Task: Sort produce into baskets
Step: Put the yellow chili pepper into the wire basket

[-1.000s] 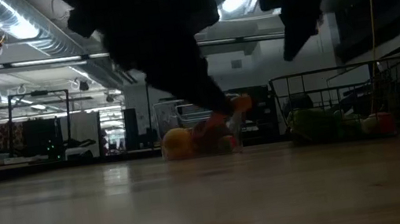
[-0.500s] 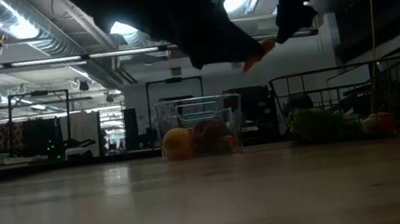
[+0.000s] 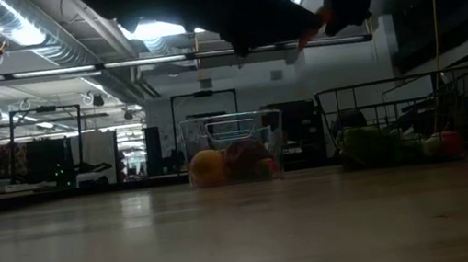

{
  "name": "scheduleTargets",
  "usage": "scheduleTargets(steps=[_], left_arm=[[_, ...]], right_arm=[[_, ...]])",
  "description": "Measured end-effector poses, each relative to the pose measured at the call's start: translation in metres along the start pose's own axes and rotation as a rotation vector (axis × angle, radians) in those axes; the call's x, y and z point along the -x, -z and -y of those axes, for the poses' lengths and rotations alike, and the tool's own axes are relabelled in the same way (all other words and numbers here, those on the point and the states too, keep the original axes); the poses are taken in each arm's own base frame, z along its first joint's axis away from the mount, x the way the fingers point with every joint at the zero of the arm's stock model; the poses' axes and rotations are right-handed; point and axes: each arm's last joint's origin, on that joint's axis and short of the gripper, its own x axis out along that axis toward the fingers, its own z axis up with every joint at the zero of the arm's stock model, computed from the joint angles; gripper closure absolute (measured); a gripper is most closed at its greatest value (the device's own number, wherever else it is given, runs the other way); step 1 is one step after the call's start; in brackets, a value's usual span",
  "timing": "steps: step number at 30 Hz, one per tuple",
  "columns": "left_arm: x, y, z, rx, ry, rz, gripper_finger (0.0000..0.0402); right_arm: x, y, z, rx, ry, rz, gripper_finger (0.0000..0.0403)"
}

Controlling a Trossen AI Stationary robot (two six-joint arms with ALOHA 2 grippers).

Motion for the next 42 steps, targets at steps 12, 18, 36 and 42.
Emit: scheduleTargets(steps=[12, 18, 36, 42], left_arm=[[0.0001, -0.0008, -0.0005, -0.037, -0.002, 0.007, 0.0331], [0.0001, -0.0008, -0.0005, -0.037, -0.002, 0.007, 0.0331], [0.0000, -0.0005, -0.0005, -0.037, -0.003, 0.006, 0.0331], [0.0000, -0.0003, -0.0005, -0.037, -0.002, 0.004, 0.0331]], right_arm=[[0.0000, -0.0003, -0.0016, 0.005, -0.041, -0.005, 0.0176], [0.0000, -0.0013, -0.0020, 0.008, -0.044, 0.006, 0.0209], [0.0001, -0.0010, -0.0018, 0.006, -0.066, -0.004, 0.0354], [0.0001, -0.0009, -0.0018, 0.006, -0.067, -0.006, 0.0398]])
